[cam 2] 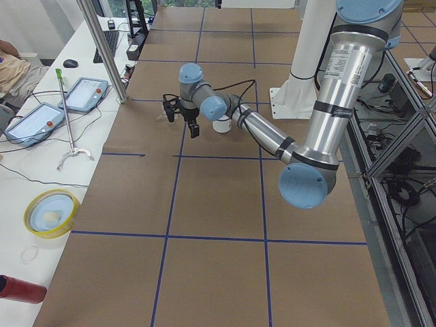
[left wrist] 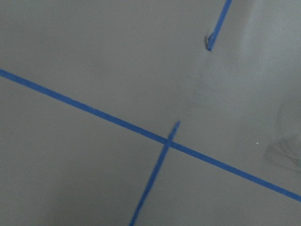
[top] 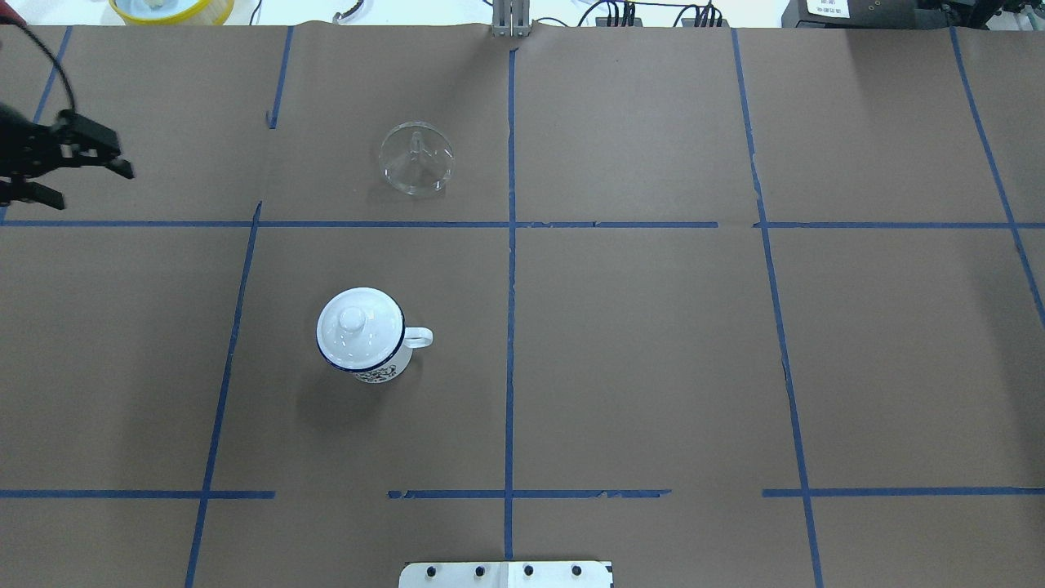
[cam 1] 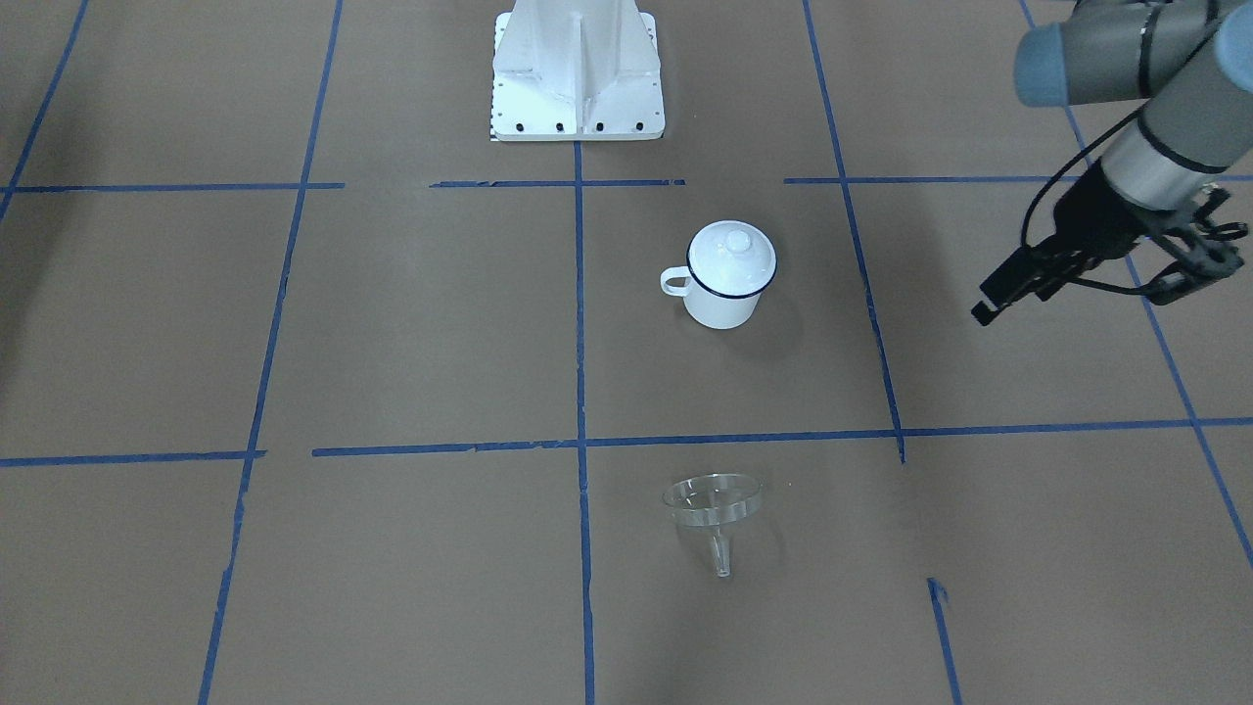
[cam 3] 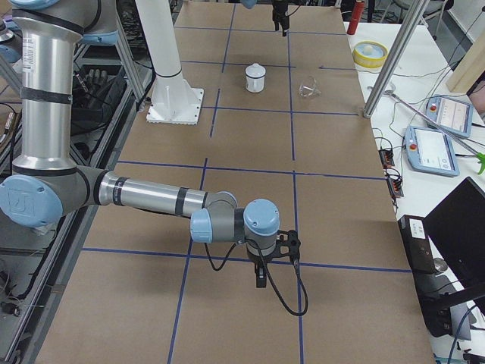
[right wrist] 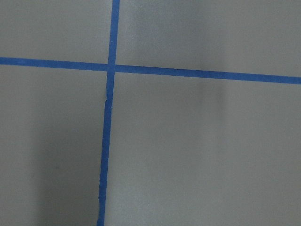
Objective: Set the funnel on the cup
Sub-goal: 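Move the left gripper over the white funnel in the enamel mug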
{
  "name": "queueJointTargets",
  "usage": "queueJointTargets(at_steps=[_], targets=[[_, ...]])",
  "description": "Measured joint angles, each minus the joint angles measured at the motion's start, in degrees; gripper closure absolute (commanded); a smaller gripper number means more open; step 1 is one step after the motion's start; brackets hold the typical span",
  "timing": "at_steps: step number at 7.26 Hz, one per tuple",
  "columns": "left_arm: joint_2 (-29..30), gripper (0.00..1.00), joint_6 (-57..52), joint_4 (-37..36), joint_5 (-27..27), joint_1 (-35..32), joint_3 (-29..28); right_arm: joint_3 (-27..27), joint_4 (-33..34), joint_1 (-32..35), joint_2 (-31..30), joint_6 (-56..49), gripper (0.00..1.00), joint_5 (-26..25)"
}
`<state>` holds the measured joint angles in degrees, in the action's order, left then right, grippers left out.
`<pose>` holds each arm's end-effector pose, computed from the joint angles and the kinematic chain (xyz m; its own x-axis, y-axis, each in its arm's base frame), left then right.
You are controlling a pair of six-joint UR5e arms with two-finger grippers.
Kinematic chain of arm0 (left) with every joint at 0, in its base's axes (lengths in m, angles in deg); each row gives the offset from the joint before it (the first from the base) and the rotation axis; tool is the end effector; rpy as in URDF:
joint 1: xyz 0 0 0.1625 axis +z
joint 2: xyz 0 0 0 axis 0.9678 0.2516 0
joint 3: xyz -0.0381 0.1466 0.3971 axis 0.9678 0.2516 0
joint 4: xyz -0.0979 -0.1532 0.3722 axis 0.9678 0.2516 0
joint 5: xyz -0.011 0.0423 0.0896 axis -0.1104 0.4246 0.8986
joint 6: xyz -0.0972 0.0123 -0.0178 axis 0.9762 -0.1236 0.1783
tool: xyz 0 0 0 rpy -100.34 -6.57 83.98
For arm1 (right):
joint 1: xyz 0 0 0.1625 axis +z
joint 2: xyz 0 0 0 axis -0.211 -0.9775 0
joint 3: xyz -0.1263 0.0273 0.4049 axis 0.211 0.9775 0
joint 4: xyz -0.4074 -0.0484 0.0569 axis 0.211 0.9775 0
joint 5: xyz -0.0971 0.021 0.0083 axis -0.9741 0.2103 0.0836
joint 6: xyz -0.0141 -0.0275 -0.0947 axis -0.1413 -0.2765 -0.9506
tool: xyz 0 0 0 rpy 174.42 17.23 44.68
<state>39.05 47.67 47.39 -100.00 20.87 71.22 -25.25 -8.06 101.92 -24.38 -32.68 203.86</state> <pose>0.2662 -0.5079 0.3169 0.5171 -0.4387 -0.7349 0.3636 0.8899 -0.2754 0.0654 -0.4446 0.7031 0.7508 -0.0450 0.6589 0.0000 0.9977 0.0681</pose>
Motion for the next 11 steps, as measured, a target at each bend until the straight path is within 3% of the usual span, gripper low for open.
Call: queueJointTargets(at_steps=[2,4,7,8,9,10,11], targets=[[5.9,0.02,11.6,-5.7,5.6,8.7,1.9,0.0,0.0,0.0,0.0,0.0,0.0,0.0],[8.2,0.04,18.9,-7.5,12.1,15.4,2.2,0.0,0.0,0.0,0.0,0.0,0.0,0.1],[11.0,0.17,23.3,-11.3,14.9,20.8,1.8,0.0,0.0,0.0,0.0,0.0,0.0,0.0],[11.2,0.34,23.9,-11.6,15.5,21.6,1.6,0.0,0.0,0.0,0.0,0.0,0.0,0.0],[11.2,0.72,24.2,-11.8,15.8,21.9,1.5,0.0,0.0,0.0,0.0,0.0,0.0,0.0],[11.2,1.0,24.2,-11.9,15.9,22.1,1.6,0.0,0.0,0.0,0.0,0.0,0.0,0.0],[11.2,1.0,24.3,-12.2,15.9,22.1,1.8,0.0,0.0,0.0,0.0,0.0,0.0,0.0]])
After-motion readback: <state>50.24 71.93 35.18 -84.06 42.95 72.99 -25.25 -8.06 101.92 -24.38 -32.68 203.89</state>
